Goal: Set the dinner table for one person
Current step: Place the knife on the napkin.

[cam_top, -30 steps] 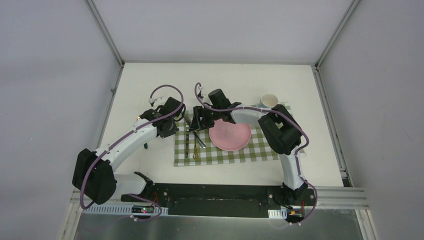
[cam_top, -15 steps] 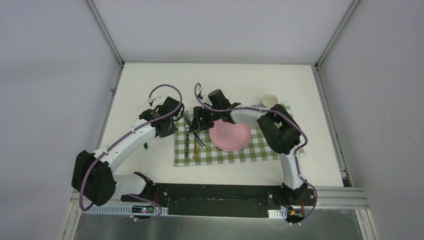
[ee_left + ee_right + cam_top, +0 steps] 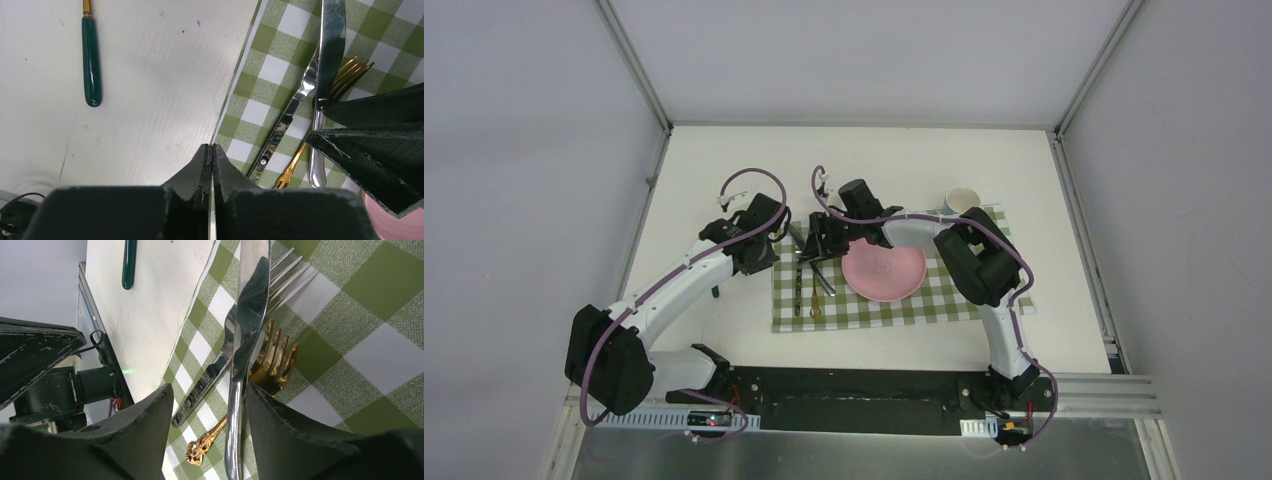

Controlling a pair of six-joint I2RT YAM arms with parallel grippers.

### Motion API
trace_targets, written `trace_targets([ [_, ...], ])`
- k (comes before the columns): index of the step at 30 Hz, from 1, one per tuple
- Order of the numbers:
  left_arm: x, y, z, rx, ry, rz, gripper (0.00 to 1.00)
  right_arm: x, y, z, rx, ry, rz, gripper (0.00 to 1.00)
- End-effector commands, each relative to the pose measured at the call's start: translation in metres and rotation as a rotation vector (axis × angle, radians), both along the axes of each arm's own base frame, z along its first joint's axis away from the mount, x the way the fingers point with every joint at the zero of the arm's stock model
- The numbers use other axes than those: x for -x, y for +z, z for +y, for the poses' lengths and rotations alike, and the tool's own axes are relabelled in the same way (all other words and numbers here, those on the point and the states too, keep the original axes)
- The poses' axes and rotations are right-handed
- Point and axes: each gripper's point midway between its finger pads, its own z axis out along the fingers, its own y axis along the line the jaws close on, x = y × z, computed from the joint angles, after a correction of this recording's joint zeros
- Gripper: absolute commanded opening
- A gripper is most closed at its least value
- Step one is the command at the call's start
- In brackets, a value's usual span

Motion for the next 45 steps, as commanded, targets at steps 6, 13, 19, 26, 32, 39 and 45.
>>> trace_targets([
  [6, -0.003, 0.013, 0.002, 0.022, 0.002, -0.035, 0.00, -0.007, 0.006, 0.012, -0.036, 0.012, -0.026, 0.59],
  [13, -0.002, 0.012, 0.003, 0.022, 0.004, -0.034, 0.00, -0.006, 0.004, 0.013, -0.027, 0.015, -0.016, 0.59],
  [19, -0.001, 0.013, 0.005, 0.024, 0.007, -0.038, 0.00, -0.004, 0.001, 0.014, -0.020, 0.018, -0.008, 0.59],
  [26, -0.001, 0.012, 0.007, 0.024, 0.012, -0.036, 0.00, -0.004, 0.000, 0.016, -0.019, 0.021, -0.008, 0.59],
  [32, -0.001, 0.012, 0.008, 0.026, 0.014, -0.037, 0.00, -0.001, -0.005, 0.014, 0.004, 0.022, 0.016, 0.59],
  [39, 0.000, 0.011, 0.009, 0.028, 0.016, -0.036, 0.00, 0.001, -0.007, 0.014, 0.008, 0.025, 0.020, 0.59],
  [45, -0.001, 0.011, 0.009, 0.030, 0.016, -0.037, 0.00, 0.003, -0.001, 0.013, 0.009, 0.039, 0.014, 0.59],
])
